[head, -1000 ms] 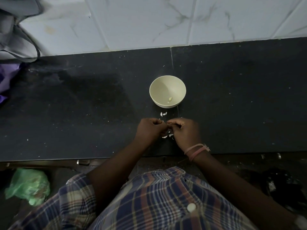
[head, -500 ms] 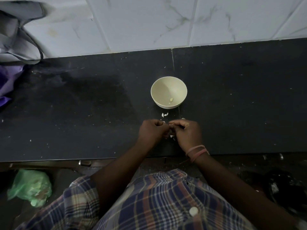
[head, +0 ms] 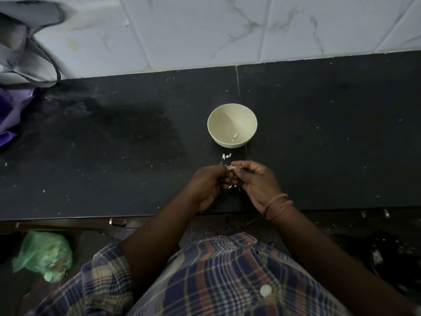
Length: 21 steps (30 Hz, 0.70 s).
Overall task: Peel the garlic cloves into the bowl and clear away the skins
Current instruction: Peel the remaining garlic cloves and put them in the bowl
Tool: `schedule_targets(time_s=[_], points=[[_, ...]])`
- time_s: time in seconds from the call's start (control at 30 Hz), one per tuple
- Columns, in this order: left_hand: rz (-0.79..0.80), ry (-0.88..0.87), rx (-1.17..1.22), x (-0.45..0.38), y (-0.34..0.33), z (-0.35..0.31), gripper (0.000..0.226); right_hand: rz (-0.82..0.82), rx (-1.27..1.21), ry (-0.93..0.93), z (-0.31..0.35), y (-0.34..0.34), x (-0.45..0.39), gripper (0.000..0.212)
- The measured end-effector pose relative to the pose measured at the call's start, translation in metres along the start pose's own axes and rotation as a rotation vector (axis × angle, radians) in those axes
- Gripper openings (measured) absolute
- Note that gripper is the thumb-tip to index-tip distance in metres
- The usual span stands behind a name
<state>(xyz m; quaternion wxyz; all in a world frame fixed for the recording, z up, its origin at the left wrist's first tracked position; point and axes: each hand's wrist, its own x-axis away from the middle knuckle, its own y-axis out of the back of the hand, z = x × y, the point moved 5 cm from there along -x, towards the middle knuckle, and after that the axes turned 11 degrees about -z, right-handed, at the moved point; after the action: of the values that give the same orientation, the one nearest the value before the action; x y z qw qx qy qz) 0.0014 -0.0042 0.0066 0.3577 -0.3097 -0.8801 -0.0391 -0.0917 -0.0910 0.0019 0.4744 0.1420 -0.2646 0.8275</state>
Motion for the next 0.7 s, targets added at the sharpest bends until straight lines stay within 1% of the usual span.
schedule_targets(time_s=[0.1,0.23,0.33,0.47,0.6,0.7], points=[[-0.004,0.037,0.033,0.001,0.001,0.001,0.021,-0.002,-0.034,-0.054,-0.002,0.000,0.001,0.016],[-0.010,0.077,0.073,0.001,0.002,0.002,0.018,0.022,-0.142,-0.168,-0.006,-0.004,0.000,0.014],[-0.010,0.100,0.082,0.000,0.002,0.005,0.019,-0.015,-0.187,-0.227,-0.009,-0.005,-0.001,0.013],[-0.022,0.119,0.091,-0.003,0.006,0.010,0.018,-0.084,-0.222,-0.249,-0.010,-0.004,-0.004,0.011],[-0.109,0.077,0.065,-0.009,0.015,0.010,0.016,-0.116,-0.203,-0.261,-0.006,0.002,-0.006,0.008],[-0.201,-0.007,-0.048,-0.013,0.016,0.008,0.022,-0.091,-0.158,-0.225,-0.004,0.002,-0.008,0.015]])
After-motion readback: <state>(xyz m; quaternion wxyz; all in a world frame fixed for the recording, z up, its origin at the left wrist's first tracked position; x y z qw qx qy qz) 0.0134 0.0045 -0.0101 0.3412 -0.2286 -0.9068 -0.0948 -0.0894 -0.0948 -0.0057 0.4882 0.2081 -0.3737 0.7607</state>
